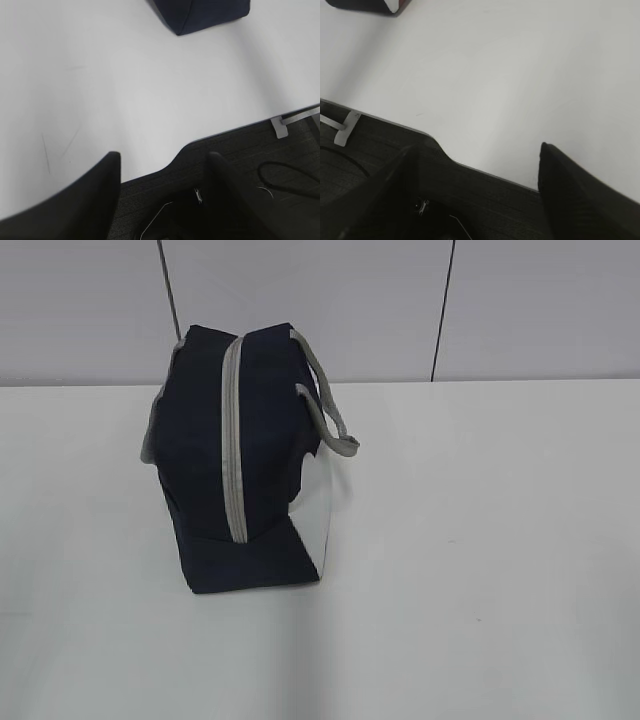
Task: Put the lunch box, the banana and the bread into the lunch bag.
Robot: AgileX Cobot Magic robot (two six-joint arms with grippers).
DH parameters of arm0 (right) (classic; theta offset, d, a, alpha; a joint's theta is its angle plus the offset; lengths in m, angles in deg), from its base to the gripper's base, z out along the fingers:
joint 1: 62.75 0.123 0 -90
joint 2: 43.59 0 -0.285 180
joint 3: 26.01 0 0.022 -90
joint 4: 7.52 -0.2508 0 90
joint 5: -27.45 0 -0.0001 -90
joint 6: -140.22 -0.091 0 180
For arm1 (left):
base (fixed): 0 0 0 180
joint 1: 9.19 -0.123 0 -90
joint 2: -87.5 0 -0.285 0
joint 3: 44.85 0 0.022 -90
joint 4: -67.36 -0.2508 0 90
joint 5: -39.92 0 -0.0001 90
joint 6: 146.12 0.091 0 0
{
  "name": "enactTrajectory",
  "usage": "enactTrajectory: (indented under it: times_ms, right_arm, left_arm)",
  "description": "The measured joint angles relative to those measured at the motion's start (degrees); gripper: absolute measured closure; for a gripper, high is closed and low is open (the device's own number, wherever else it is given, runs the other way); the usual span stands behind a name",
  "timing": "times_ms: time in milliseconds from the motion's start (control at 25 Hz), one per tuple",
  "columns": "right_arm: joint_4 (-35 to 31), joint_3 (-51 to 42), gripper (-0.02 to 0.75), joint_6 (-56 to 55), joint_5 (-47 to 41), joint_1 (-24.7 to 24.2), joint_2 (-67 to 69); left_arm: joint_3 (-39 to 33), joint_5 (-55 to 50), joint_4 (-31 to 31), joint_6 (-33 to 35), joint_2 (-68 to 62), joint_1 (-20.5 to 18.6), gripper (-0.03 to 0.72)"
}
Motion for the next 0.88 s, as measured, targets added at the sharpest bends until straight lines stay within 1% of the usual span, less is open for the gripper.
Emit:
enactTrajectory:
  times_ms: [80, 240, 320, 480, 720, 880]
  right_arm:
    - [-1.91, 0.00, 0.197, 1.92, -0.09, -2.52, 0.00]
    - [2.33, 0.00, 0.207, -3.49, -0.22, -6.99, 0.00]
    - [2.77, 0.00, 0.208, -4.59, -0.22, -8.78, 0.00]
    - [2.77, 0.00, 0.208, -5.01, -0.22, -9.49, 0.00]
    - [3.55, -0.45, 0.209, -7.45, 1.49, -9.52, 0.00]
    - [4.98, -0.45, 0.209, -8.30, 2.00, -9.52, 0.00]
  left_arm:
    - [0.00, -0.05, 0.00, 0.00, 0.00, 0.00, 0.308]
    - [0.00, -0.05, -0.53, 0.00, 0.00, 0.00, 0.308]
    - [-0.05, -0.05, -0.80, 0.00, 0.00, 0.00, 0.308]
    - [-1.97, -0.19, -0.75, -0.19, 0.00, 0.00, 0.308]
    - [-2.00, 0.14, -0.37, -0.23, 0.00, 0.00, 0.308]
    - [-2.50, 2.71, -1.14, -0.23, 0.00, 0.00, 0.308]
